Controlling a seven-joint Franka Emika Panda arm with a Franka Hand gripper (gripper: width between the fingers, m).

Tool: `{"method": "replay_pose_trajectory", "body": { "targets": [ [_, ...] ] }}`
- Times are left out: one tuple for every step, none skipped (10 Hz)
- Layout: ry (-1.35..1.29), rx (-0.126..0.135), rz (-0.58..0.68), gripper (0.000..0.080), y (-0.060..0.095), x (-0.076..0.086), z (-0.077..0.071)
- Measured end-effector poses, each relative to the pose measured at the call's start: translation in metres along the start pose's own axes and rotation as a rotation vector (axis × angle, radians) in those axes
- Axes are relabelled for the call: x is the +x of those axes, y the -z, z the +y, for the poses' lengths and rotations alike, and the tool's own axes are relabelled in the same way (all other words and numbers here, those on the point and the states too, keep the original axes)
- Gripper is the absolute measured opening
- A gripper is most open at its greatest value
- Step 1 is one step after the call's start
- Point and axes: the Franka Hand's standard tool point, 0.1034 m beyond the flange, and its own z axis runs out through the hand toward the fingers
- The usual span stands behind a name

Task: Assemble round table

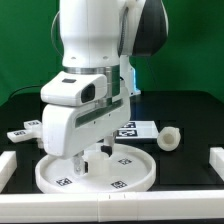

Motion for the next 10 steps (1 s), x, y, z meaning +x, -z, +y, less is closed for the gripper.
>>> {"method": "replay_pose_trajectory", "body": {
  "targets": [
    [-0.001,0.001,0.0,0.065,-0.0004,-0.0007,0.0],
    [-0.004,0.001,0.0,0.0645,-0.0003,-0.0001,-0.0001],
    [-0.006,0.0,0.0,0.0645,0.0001,0.0009,-0.0001],
    [-0.006,0.001,0.0,0.0486,0.0,0.0005,-0.0001],
    [-0.006,0.0,0.0,0.0407,0.0001,0.0006,-0.0001],
    [-0.006,0.001,0.0,0.0407,0.0001,0.0006,-0.0001],
    [-0.006,0.001,0.0,0.0407,0.0001,0.0006,-0.0001],
    [-0.006,0.001,0.0,0.0407,0.0001,0.0006,-0.0001],
    [-0.006,0.001,0.0,0.0407,0.0001,0.0006,-0.0001],
    [-0.01,0.0,0.001,0.0407,0.0005,0.003,-0.0005]
  ]
}}
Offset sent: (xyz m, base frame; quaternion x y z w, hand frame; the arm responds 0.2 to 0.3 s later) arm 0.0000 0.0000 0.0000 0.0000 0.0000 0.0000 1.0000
